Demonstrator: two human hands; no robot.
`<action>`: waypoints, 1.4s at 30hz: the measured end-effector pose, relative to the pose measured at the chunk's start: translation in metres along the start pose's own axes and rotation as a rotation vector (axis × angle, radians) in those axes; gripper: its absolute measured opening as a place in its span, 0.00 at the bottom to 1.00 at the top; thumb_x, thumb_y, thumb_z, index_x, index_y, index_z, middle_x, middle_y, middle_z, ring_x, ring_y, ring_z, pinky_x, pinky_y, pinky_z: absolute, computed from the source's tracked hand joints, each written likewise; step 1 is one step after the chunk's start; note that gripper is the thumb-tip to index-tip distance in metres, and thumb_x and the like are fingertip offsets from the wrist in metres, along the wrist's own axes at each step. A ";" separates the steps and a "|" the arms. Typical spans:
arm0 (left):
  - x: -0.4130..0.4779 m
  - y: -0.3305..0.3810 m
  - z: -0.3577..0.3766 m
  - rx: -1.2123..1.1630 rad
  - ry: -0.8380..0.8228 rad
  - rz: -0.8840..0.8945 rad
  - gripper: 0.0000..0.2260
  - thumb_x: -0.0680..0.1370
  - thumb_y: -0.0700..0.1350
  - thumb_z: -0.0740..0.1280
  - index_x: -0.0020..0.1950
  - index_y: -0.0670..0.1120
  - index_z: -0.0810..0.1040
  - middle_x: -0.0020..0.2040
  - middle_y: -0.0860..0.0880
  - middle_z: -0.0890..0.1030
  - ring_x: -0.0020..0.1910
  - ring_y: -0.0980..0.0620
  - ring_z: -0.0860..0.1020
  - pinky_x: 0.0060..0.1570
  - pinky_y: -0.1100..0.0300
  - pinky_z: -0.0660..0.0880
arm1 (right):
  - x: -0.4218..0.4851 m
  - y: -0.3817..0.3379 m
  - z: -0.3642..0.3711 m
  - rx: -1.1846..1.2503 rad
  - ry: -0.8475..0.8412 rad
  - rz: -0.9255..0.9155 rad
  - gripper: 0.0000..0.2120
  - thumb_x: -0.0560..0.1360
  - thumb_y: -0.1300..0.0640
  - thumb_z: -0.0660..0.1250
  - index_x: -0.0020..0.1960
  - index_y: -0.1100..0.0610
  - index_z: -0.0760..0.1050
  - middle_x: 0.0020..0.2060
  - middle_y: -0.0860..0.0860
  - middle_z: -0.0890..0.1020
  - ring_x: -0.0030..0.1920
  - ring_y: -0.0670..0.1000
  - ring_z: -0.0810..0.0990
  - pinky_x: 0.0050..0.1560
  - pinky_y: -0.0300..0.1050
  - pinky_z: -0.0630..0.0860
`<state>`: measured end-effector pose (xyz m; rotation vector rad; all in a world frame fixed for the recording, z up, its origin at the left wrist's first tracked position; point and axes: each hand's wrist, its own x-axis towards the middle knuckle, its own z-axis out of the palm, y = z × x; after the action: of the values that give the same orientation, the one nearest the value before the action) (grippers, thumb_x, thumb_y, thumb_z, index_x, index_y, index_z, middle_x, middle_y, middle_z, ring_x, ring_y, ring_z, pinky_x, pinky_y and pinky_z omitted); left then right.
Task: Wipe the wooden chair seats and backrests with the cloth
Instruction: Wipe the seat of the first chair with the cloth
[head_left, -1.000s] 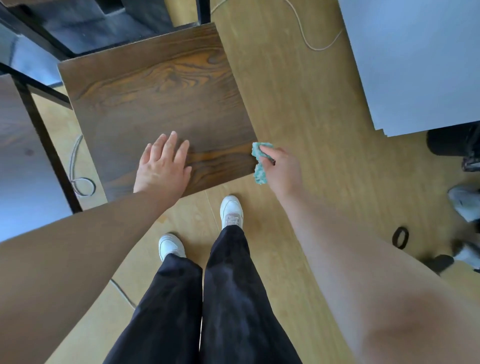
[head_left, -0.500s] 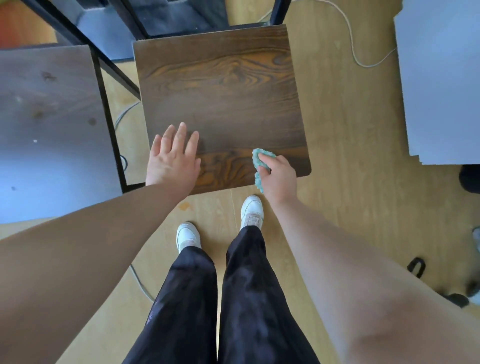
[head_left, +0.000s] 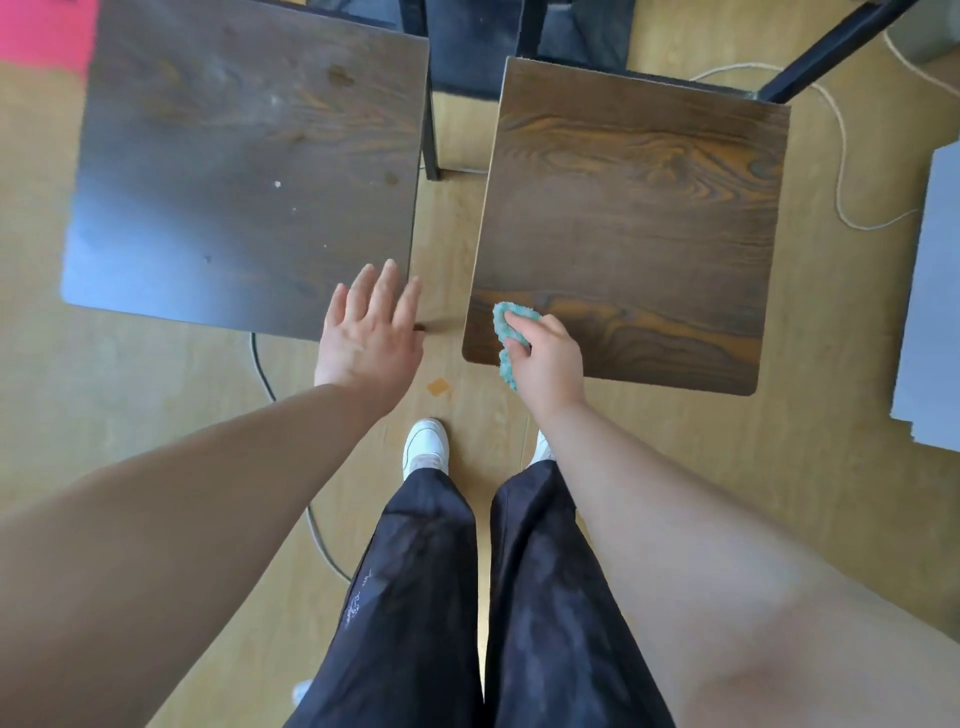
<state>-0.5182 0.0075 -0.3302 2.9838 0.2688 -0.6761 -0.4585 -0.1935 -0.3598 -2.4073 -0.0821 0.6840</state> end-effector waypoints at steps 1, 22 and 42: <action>-0.003 -0.006 0.001 -0.011 0.002 -0.007 0.26 0.83 0.51 0.54 0.80 0.48 0.52 0.81 0.44 0.52 0.79 0.42 0.49 0.77 0.44 0.49 | -0.001 -0.007 0.007 -0.012 -0.015 -0.014 0.17 0.79 0.62 0.65 0.67 0.55 0.76 0.58 0.55 0.77 0.57 0.55 0.76 0.59 0.45 0.73; 0.001 -0.012 -0.037 0.042 0.066 0.026 0.27 0.83 0.53 0.51 0.81 0.49 0.51 0.81 0.44 0.50 0.79 0.43 0.47 0.77 0.45 0.48 | -0.020 -0.040 -0.001 0.148 -0.149 -0.033 0.13 0.78 0.57 0.67 0.62 0.53 0.80 0.48 0.49 0.77 0.50 0.50 0.78 0.47 0.33 0.68; 0.116 0.180 -0.086 -0.216 0.053 0.101 0.21 0.83 0.53 0.57 0.74 0.45 0.66 0.65 0.43 0.73 0.64 0.41 0.71 0.60 0.47 0.70 | 0.092 0.060 -0.177 0.577 -0.076 0.112 0.08 0.78 0.57 0.67 0.55 0.49 0.80 0.48 0.45 0.85 0.47 0.44 0.84 0.39 0.40 0.82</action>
<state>-0.3452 -0.1425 -0.2975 2.7898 0.1795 -0.5219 -0.2979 -0.3202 -0.3186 -1.8417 0.1957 0.7315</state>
